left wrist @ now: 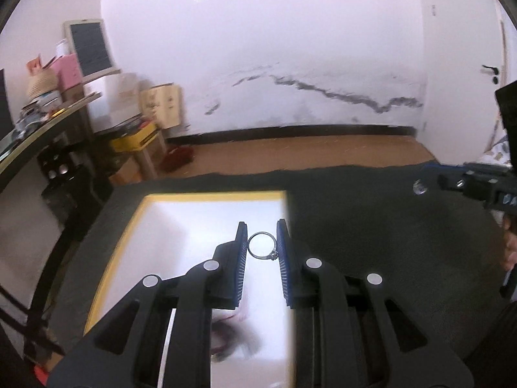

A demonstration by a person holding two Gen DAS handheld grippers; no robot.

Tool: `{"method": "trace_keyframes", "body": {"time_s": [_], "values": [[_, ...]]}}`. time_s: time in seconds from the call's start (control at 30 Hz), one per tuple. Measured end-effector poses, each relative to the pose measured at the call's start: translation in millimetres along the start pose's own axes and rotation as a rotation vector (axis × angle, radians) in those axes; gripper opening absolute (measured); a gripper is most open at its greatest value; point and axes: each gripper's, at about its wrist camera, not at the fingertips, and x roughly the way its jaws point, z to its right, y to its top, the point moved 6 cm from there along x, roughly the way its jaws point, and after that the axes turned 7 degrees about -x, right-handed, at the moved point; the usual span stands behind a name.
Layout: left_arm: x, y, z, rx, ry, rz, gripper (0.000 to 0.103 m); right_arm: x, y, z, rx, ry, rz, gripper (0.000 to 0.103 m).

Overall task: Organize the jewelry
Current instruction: 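Carry the ring with the left gripper into the yellow box and open, then carry the earring with the right gripper into the yellow box and open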

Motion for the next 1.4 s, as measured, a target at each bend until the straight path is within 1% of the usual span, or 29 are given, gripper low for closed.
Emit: {"method": "trace_keyframes", "body": {"time_s": [0.1,0.17,0.27,0.33,0.43,0.6,0.67,0.7,0.73,0.77,0.8,0.83,0.9,0.93,0.97,1.03,1.17,1.27,1.4], "values": [[6.3,-14.3,-31.9,-0.046,0.01,-0.06,0.018,13.1,5.7,-23.8,-0.014,0.032,-0.014,0.008],[17.2,-29.5,-52.7,-0.073,0.032,-0.107,0.018,18.6,7.4,-36.2,-0.024,0.045,-0.023,0.008],[32.9,-54.9,-74.4,-0.083,0.069,-0.165,0.018,29.9,8.3,-58.3,-0.047,0.066,-0.047,0.008],[39.6,-66.3,-87.7,-0.108,0.078,-0.192,0.018,36.0,7.2,-68.1,-0.059,0.075,-0.063,0.008],[47.1,-78.4,-101.5,-0.155,0.082,-0.216,0.018,45.4,5.2,-79.2,-0.075,0.087,-0.086,0.008],[58.4,-87.3,-112.2,-0.185,0.095,-0.252,0.019,59.2,2.8,-89.1,-0.09,0.1,-0.116,0.008],[57.3,-90.5,-115.4,-0.194,0.099,-0.252,0.02,67.4,4.1,-92.6,-0.093,0.103,-0.127,0.008],[57.2,-90.5,-116.5,-0.192,0.102,-0.25,0.022,70.7,3.2,-94.0,-0.094,0.106,-0.134,0.008],[56.2,-91.5,-115.9,-0.188,0.112,-0.252,0.037,72.3,2.0,-94.3,-0.094,0.107,-0.137,0.008],[54.5,-92.1,-115.3,-0.186,0.126,-0.248,0.059,74.4,1.9,-96.7,-0.096,0.107,-0.142,0.008],[50.9,-91.1,-117.4,-0.184,0.147,-0.228,0.063,76.4,1.1,-96.7,-0.098,0.109,-0.147,0.008],[48.9,-90.6,-118.5,-0.182,0.16,-0.219,0.065,78.6,0.8,-97.8,-0.099,0.109,-0.15,0.008],[46.2,-89.4,-121.1,-0.189,0.179,-0.22,0.078,82.3,-0.1,-99.4,-0.103,0.11,-0.156,0.008],[43.2,-88.1,-123.0,-0.193,0.199,-0.216,0.087,84.3,0.1,-100.3,-0.105,0.111,-0.159,0.008],[39.7,-86.7,-124.2,-0.191,0.225,-0.213,0.09,86.4,1.1,-101.6,-0.11,0.112,-0.161,0.008],[32.8,-84.2,-124.6,-0.188,0.249,-0.212,0.093,90.0,3.9,-104.4,-0.119,0.115,-0.161,0.008],[17.5,-82.1,-122.3,-0.201,0.243,-0.208,0.093,96.9,15.0,-112.2,-0.139,0.125,-0.154,0.008],[3.5,-81.8,-116.1,-0.214,0.216,-0.198,0.093,104.0,29.4,-120.9,-0.165,0.14,-0.146,0.008],[-11.9,-83.9,-108.1,-0.239,0.192,-0.187,0.093,118.0,54.1,-130.8,-0.157,0.201,-0.134,0.008]]}}
